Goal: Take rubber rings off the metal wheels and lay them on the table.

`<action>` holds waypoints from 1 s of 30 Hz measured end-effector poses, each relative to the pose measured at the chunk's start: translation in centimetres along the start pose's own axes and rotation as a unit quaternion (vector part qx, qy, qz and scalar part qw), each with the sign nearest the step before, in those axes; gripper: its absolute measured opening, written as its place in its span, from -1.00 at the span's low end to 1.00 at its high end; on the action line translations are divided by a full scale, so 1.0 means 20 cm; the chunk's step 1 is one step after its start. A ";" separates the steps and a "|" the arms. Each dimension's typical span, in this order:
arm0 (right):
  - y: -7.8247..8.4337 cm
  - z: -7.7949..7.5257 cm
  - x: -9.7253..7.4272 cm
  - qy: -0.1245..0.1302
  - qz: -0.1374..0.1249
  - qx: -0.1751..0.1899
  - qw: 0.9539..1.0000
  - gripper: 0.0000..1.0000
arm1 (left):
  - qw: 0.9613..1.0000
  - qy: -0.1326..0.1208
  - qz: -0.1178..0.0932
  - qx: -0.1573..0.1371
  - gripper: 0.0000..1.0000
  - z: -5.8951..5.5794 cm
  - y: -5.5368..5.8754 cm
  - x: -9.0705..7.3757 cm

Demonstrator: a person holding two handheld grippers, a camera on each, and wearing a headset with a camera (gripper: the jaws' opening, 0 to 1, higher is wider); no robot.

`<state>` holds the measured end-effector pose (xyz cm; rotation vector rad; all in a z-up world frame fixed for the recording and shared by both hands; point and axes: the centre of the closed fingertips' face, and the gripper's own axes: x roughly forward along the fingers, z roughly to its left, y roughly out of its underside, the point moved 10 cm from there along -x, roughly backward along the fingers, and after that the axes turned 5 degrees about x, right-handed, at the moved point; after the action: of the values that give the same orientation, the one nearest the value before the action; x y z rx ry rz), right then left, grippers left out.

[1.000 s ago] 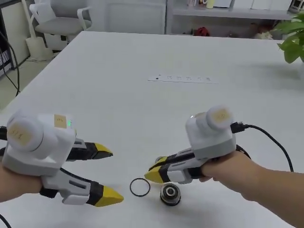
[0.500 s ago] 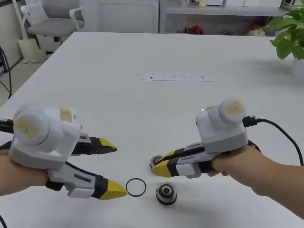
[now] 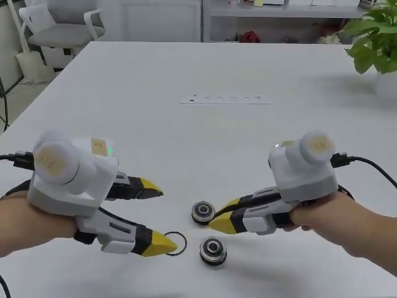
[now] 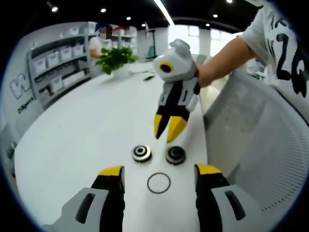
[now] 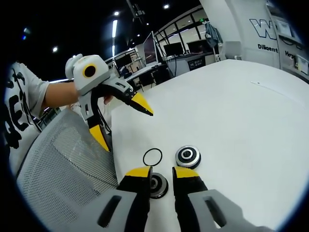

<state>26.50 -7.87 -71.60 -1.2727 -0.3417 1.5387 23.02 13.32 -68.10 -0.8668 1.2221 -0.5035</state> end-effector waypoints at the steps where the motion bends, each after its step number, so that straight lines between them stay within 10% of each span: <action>1: 0.01 0.00 0.00 0.000 0.001 0.000 1.000 -0.73 | 1.000 0.002 0.002 0.001 0.17 0.00 0.00 0.01; 30: 0.16 -0.02 -0.01 -0.030 0.030 -0.066 0.997 -0.62 | 0.998 0.060 0.025 0.012 -0.03 -0.04 -0.02 0.22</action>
<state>25.12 -9.48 -74.14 -1.3517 -0.4533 1.6296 23.58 9.55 -70.38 -0.7933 1.3417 -0.5341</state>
